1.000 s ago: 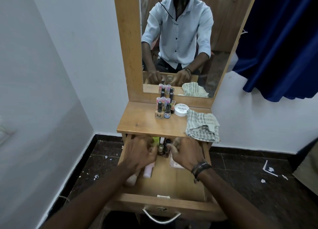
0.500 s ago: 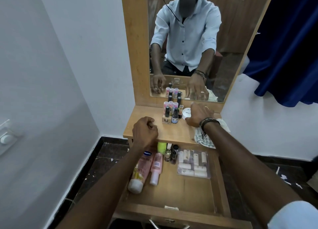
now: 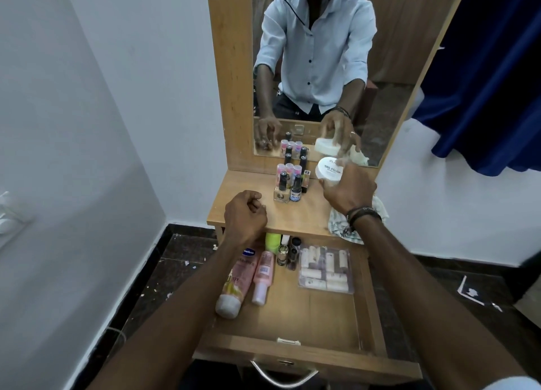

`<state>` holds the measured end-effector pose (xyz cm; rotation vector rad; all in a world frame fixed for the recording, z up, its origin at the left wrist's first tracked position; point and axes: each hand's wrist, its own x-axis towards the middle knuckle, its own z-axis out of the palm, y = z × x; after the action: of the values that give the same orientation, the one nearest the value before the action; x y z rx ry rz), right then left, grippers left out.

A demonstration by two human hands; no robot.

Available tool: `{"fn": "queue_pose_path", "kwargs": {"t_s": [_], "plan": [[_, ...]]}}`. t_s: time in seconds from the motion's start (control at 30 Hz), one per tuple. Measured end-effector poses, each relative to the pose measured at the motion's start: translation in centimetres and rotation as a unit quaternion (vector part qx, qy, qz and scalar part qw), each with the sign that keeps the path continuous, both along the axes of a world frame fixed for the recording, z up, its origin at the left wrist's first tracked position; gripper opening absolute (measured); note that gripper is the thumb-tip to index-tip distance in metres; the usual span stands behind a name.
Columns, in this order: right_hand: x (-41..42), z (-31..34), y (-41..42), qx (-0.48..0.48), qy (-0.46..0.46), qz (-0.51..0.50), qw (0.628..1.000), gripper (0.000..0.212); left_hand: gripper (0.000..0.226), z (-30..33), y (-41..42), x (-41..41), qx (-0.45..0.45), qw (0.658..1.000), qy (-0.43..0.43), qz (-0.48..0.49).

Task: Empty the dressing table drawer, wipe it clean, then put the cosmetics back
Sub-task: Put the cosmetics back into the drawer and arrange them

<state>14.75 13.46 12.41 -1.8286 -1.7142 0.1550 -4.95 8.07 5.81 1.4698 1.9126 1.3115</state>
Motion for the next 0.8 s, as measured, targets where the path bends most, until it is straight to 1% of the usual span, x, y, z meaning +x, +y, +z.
{"fn": "queue_pose_path", "kwargs": {"t_s": [0.07,0.13,0.17,0.23,0.3,0.37,0.43,0.47,0.5,0.57,0.67,0.8], "plan": [[0.2,0.2,-1.6,0.075,0.097,0.035,0.992,0.055,0.021,0.0,-0.4,-0.2,0.027,0.999,-0.035,0.002],[0.6,0.1,-3.7,0.119,0.154,0.1,0.976,0.055,0.018,0.0,-1.3,-0.1,0.066,0.995,-0.069,0.014],[0.7,-0.1,-5.0,0.117,0.163,0.138,0.97,0.055,0.016,0.0,-2.1,0.0,0.083,0.994,-0.071,0.02],[0.9,-1.3,-8.0,0.067,0.148,0.216,0.963,0.055,0.012,-0.4,-4.0,0.2,0.106,0.992,-0.064,0.0],[1.3,-3.3,-10.7,0.019,0.096,0.289,0.952,0.055,0.012,-1.2,-6.0,0.3,0.107,0.991,-0.045,-0.065],[1.6,-5.7,-12.5,-0.001,0.011,0.34,0.94,0.053,0.016,-2.3,-7.5,0.0,0.076,0.986,0.024,-0.149],[1.6,-7.6,-13.5,-0.069,-0.055,0.358,0.93,0.055,0.017,-3.4,-8.3,-0.5,-0.002,0.966,0.104,-0.235],[1.4,-8.4,-13.8,-0.104,-0.089,0.353,0.926,0.058,0.015,-3.7,-8.5,-0.7,-0.052,0.954,0.139,-0.261],[1.1,-9.1,-13.8,-0.13,-0.123,0.345,0.921,0.059,0.012,-3.7,-8.7,-0.7,-0.094,0.941,0.171,-0.275],[0.4,-10.1,-13.7,-0.161,-0.179,0.337,0.91,0.06,0.012,-3.6,-8.9,-0.5,-0.145,0.919,0.225,-0.289],[-0.9,-10.7,-13.4,-0.172,-0.241,0.336,0.894,0.058,0.019,-3.3,-8.9,0.3,-0.179,0.894,0.292,-0.29],[-1.5,-11.2,-13.0,-0.159,-0.297,0.333,0.881,0.059,0.029,-3.3,-8.8,1.0,-0.195,0.868,0.359,-0.283]]}}
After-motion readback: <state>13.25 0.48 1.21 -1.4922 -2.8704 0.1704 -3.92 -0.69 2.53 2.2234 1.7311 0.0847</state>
